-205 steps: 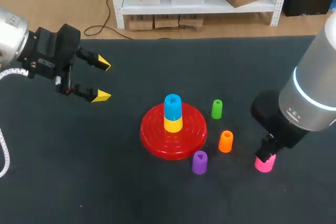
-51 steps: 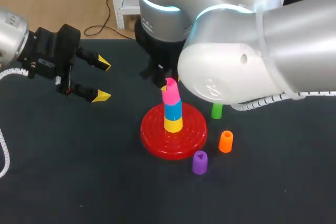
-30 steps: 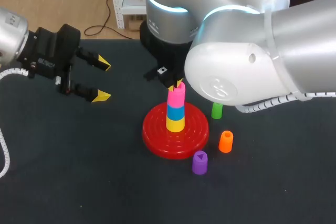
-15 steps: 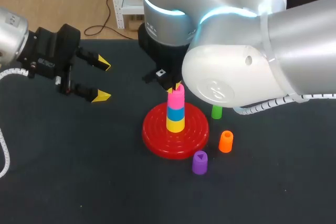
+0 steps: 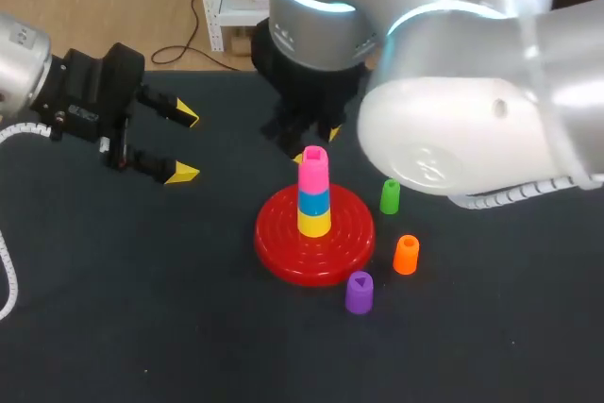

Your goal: Pick up and stack the cylinders on the red base in this order: pink,purple,orange,green

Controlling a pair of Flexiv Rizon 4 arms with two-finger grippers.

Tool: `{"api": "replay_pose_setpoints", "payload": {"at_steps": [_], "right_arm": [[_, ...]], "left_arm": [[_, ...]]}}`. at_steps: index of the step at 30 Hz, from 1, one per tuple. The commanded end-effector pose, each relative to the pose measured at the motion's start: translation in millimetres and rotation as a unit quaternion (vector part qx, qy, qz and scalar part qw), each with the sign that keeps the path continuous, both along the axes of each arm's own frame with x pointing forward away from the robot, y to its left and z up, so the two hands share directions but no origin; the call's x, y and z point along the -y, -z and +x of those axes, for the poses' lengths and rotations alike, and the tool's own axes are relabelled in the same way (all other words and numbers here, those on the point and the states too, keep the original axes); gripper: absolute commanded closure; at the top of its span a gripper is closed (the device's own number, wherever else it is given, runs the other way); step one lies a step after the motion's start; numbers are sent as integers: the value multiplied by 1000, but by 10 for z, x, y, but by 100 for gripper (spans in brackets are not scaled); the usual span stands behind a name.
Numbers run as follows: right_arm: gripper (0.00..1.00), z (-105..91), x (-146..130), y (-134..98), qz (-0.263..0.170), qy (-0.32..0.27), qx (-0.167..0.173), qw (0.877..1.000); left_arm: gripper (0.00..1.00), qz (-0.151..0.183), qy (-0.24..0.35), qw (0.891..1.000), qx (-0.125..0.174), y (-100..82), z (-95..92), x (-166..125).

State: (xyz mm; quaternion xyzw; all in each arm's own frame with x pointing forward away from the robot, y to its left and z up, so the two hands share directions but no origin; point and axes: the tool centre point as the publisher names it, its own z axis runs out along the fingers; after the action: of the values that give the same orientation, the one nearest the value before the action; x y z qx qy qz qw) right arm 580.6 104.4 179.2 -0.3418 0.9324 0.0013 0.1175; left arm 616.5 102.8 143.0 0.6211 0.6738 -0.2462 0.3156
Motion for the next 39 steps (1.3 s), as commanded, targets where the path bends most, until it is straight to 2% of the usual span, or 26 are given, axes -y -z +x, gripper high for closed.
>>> {"api": "replay_pose_setpoints", "payload": {"at_steps": [1, 8, 15, 21, 33, 39], "right_arm": [[0, -118, 155, -115, 12, 0, 16, 1000], [0, -200, 601, -263, 16, 10, 28, 999], [0, -328, 1100, -228, 19, 18, 28, 999], [0, -519, 1401, -3, 11, -2, 17, 1000], [0, -830, 1644, 539, -4, -78, 2, 997], [0, -824, 1731, 817, -13, -98, -5, 995]], "left_arm": [[0, -2, 1, 1000, 1, 11, 6, -7], [0, -2, 1, 1000, 1, 11, 6, -7], [0, -2, 1, 1000, 1, 11, 6, -7], [0, -2, 1, 1000, 1, 11, 6, -7], [0, -2, 1, 1000, 1, 11, 6, -7], [0, -2, 1, 1000, 1, 11, 6, -7]]}}
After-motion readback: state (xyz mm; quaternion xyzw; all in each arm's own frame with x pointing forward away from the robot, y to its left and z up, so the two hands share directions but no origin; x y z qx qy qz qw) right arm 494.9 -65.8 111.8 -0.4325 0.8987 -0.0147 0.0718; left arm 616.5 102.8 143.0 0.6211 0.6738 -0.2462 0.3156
